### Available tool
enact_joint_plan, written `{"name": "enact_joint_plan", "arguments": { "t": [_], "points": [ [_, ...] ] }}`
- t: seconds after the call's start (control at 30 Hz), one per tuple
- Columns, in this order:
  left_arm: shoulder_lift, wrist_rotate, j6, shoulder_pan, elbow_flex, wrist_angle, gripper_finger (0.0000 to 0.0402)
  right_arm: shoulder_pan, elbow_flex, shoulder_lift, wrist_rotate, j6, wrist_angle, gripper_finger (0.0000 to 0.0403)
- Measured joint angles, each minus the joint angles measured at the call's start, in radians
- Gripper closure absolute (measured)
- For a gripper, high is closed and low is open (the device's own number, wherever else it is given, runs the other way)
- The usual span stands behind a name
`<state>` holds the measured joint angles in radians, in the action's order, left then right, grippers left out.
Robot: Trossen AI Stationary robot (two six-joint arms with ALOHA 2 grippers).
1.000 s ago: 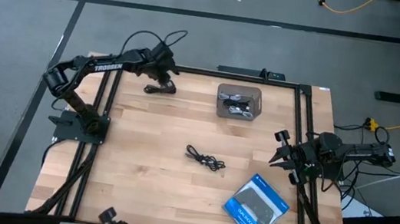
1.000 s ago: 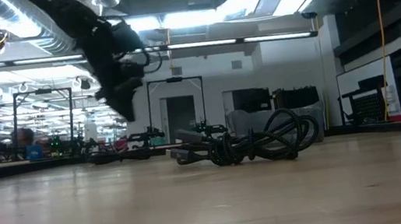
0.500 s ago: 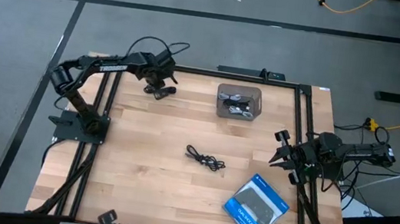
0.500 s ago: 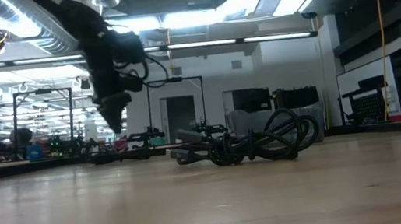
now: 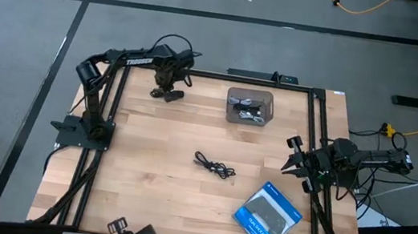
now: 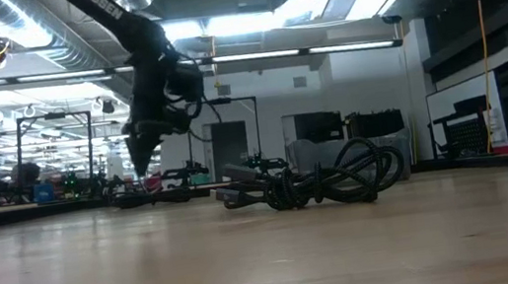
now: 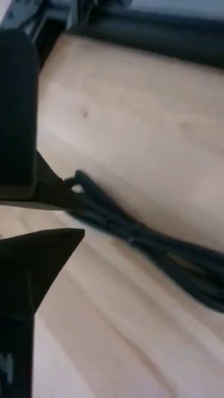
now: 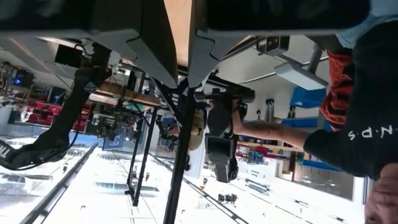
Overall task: Pick and place USB-C Cables
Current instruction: Put the top black charger cable into the black bin
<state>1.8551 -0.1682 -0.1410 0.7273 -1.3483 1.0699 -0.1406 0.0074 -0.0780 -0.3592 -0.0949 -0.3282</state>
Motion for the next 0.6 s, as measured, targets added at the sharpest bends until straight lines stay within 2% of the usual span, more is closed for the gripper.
{"name": "enact_joint_plan", "arguments": {
  "t": [0.17,0.43,0.6],
  "points": [
    [0.001,0.085,-0.001,-0.002,0.022,-0.021,0.0334,0.0,0.0,0.0,0.0,-0.045,0.003,0.0358],
    [0.001,-0.043,-0.13,-0.039,0.023,-0.051,0.033,0.0,0.0,0.0,0.0,-0.041,0.008,0.0358],
    [0.001,-0.012,-0.137,-0.049,0.023,-0.105,0.0321,0.0,0.0,0.0,0.0,-0.042,0.008,0.0358]
  ]
}}
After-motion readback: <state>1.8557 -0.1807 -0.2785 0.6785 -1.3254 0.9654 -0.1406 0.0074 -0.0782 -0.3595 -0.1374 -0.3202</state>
